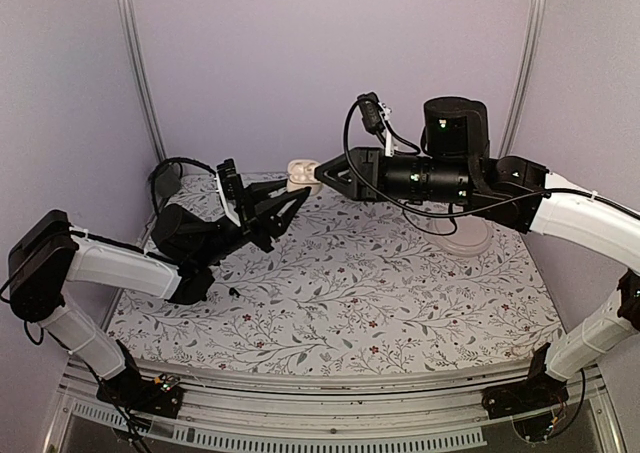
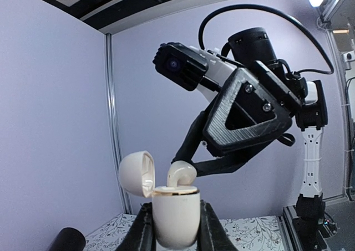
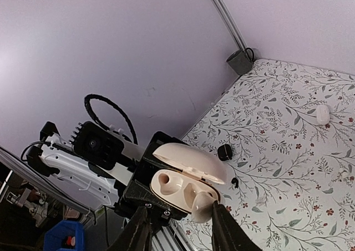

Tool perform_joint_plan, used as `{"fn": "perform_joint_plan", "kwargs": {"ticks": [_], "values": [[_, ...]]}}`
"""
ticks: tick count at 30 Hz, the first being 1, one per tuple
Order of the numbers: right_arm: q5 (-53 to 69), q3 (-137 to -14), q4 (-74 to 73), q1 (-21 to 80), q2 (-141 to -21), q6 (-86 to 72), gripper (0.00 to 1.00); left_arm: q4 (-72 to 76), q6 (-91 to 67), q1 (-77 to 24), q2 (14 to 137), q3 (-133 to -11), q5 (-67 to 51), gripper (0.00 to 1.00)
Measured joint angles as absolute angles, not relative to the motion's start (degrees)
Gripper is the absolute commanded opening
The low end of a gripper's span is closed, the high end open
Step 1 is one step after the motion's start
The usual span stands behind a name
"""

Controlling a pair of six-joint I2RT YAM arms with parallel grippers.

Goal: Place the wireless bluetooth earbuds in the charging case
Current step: Adjust the right earbud in the right side groove of the charging case.

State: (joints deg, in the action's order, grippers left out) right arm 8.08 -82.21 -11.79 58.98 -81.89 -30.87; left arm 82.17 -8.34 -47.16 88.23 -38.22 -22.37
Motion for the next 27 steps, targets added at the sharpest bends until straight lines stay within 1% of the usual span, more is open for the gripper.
{"fn": "perform_joint_plan", "kwargs": {"ticks": [3,8,21,27], "values": [[7.9,-82.2,-12.0,59.0,-81.9,-31.1,0.32,82.1,-7.9,-47.2,88.2,-38.2,-22.0,0.00],[7.7,-82.2,-12.1,59.1,-81.9,-31.9,0.29,81.7,-6.8,-47.4,88.2,-38.2,-21.1,0.00],[8.3,-82.2,-12.1,60.4,-82.8,-32.4,0.28,79.2,-5.2,-48.4,88.2,-38.2,-20.8,0.00],[7.2,-83.0,-12.9,60.4,-82.7,-32.2,0.29,78.8,-4.9,-48.4,88.2,-38.2,-20.6,0.00]]}}
